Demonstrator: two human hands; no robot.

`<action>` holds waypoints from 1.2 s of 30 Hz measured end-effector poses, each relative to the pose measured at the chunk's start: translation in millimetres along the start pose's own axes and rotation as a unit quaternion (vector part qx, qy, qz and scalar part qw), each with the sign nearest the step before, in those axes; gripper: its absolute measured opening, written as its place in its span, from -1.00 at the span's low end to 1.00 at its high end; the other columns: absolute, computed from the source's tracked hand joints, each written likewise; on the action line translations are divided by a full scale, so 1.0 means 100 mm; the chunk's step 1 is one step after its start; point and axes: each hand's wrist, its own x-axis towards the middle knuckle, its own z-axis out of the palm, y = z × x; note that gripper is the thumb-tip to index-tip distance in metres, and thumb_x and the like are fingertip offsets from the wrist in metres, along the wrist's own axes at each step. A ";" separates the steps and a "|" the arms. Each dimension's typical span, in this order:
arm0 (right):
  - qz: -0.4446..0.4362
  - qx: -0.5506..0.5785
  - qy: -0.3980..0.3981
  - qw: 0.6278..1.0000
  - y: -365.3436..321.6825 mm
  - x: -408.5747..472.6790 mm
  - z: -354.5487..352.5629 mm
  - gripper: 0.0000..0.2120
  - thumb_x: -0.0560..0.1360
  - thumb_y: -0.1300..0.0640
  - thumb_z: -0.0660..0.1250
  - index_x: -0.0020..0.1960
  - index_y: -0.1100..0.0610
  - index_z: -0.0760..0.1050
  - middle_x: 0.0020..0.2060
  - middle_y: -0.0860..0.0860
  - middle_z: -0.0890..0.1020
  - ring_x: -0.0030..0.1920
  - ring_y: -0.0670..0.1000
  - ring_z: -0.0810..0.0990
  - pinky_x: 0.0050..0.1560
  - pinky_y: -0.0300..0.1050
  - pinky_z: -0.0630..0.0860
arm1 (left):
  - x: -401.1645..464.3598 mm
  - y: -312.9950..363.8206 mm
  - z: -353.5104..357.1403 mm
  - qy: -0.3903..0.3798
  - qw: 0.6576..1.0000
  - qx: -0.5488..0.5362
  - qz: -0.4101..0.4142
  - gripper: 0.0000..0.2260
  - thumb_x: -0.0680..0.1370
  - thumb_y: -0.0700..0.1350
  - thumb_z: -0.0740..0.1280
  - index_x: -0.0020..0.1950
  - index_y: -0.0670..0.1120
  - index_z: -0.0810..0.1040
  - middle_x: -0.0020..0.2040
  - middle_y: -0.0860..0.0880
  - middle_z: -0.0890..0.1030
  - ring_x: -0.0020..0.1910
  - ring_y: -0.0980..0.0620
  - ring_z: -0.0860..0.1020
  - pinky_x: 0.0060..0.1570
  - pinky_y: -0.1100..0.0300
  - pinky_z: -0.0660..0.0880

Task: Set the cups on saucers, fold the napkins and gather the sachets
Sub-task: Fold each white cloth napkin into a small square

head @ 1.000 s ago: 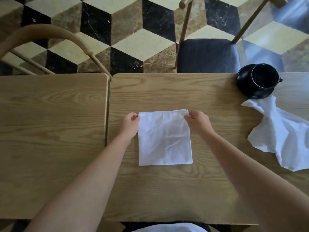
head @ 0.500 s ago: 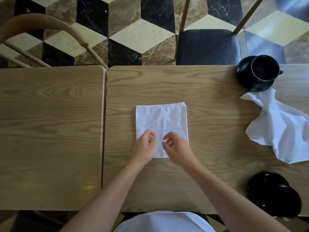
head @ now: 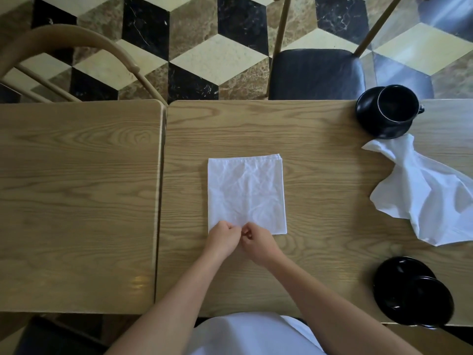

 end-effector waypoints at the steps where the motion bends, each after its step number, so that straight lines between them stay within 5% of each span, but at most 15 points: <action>1: 0.008 -0.016 0.001 1.000 0.02 0.02 -0.05 -0.85 0.51 0.23 0.23 -0.02 0.11 0.57 -0.17 0.00 0.63 -0.17 0.00 0.54 -0.21 -0.17 0.39 | 0.02 0.02 -0.03 0.009 1.000 0.010 0.002 -0.72 0.47 -0.11 0.24 -0.43 -0.15 0.38 -0.50 -0.08 0.35 -0.48 -0.08 0.35 -0.49 0.02 0.17; 6: 0.058 -0.081 0.018 0.995 0.23 0.02 -0.42 -0.79 0.49 0.20 0.22 -0.01 0.15 0.62 -0.14 0.04 0.68 -0.16 0.06 0.60 -0.25 -0.17 0.44 | 0.03 -0.04 -0.16 0.022 1.000 0.007 -0.011 -0.69 0.50 -0.14 0.23 -0.44 -0.18 0.37 -0.48 -0.12 0.39 -0.38 -0.19 0.40 -0.38 0.03 0.28; 13: 0.074 -0.064 0.008 0.995 0.32 -0.02 -0.55 -0.82 0.49 0.17 0.23 -0.02 0.13 0.60 -0.16 0.01 0.68 -0.15 0.05 0.62 -0.26 -0.19 0.47 | 0.03 -0.21 -0.25 0.037 0.997 -0.035 -0.053 -0.68 0.50 -0.10 0.26 -0.43 -0.05 0.26 -0.49 0.02 0.29 -0.45 -0.05 0.28 -0.37 0.10 0.17; 15: 0.071 -0.009 0.065 0.995 0.34 -0.07 -0.57 -0.87 0.47 0.16 0.25 -0.07 0.10 0.58 -0.19 -0.02 0.67 -0.22 0.01 0.61 -0.38 -0.22 0.48 | 0.03 -0.27 -0.27 0.061 0.996 -0.034 -0.053 -0.75 0.49 -0.07 0.29 -0.35 -0.08 0.34 -0.43 0.02 0.40 -0.41 -0.05 0.38 -0.36 0.13 0.23; 17: 0.062 0.012 0.194 0.979 0.40 -0.12 -0.63 -0.95 0.48 0.13 0.30 -0.08 0.06 0.53 -0.17 -0.08 0.63 -0.18 0.00 0.60 -0.29 -0.15 0.51 | 0.03 -0.35 -0.30 0.128 0.989 -0.035 -0.057 -0.84 0.49 -0.04 0.34 -0.18 -0.11 0.45 -0.27 -0.01 0.56 -0.30 -0.04 0.51 -0.35 0.13 0.32; 19: 0.084 0.015 0.240 0.967 0.44 -0.15 -0.69 -0.89 0.48 0.07 0.34 -0.03 0.06 0.48 -0.13 -0.08 0.59 -0.12 0.01 0.60 -0.18 -0.06 0.52 | 0.03 -0.40 -0.32 0.177 0.981 -0.059 -0.061 -0.82 0.48 -0.04 0.39 -0.07 -0.10 0.47 -0.19 -0.04 0.60 -0.26 -0.01 0.54 -0.36 0.14 0.36; 22: 0.134 0.087 0.177 0.971 0.39 -0.13 -0.72 -0.77 0.47 0.00 0.42 0.01 0.10 0.48 -0.13 -0.06 0.62 -0.16 -0.01 0.62 -0.34 -0.16 0.47 | 0.04 -0.39 -0.28 0.126 0.979 -0.140 -0.073 -0.78 0.46 -0.03 0.43 -0.12 -0.18 0.51 -0.25 -0.05 0.59 -0.32 -0.05 0.53 -0.26 0.12 0.44; 25: 0.133 0.121 0.147 0.973 0.29 -0.07 -0.75 -0.74 0.47 0.03 0.44 -0.26 0.15 0.44 -0.38 -0.03 0.52 -0.44 -0.02 0.45 -0.43 -0.20 0.30 | 0.04 -0.34 -0.28 0.034 0.965 -0.240 -0.097 -0.82 0.51 -0.07 0.45 -0.10 -0.16 0.53 -0.23 -0.11 0.47 -0.37 -0.03 0.39 -0.30 0.13 0.36; 28: 0.102 0.157 0.145 0.971 0.14 -0.13 -0.82 -0.77 0.47 0.08 0.43 -0.28 0.16 0.50 -0.47 0.00 0.42 -0.48 0.01 0.34 -0.39 -0.15 0.27 | -0.03 -0.23 -0.39 0.014 0.939 -0.338 -0.058 -0.87 0.56 -0.15 0.40 0.06 -0.11 0.49 -0.12 -0.11 0.49 -0.39 0.03 0.42 -0.47 0.21 0.40; 31: 0.030 0.198 0.175 0.964 -0.01 -0.32 -0.89 -0.82 0.48 0.13 0.43 -0.14 0.27 0.59 -0.40 0.00 0.47 -0.40 0.01 0.37 -0.33 -0.09 0.30 | -0.19 -0.15 -0.56 0.023 0.921 -0.388 0.031 -0.89 0.56 -0.17 0.40 -0.10 -0.06 0.49 -0.18 -0.10 0.52 -0.37 0.04 0.48 -0.44 0.19 0.43; 36: -0.058 0.178 0.207 0.960 0.16 -0.92 -0.82 -0.80 0.48 0.08 0.46 -0.20 0.20 0.57 -0.47 -0.08 0.32 -0.45 -0.07 0.25 -0.47 -0.21 0.20 | -0.73 -0.55 -0.57 0.023 0.919 -0.371 0.133 -0.90 0.47 -0.02 0.48 -0.17 0.00 0.61 -0.26 0.02 0.63 -0.32 0.13 0.56 -0.36 0.29 0.43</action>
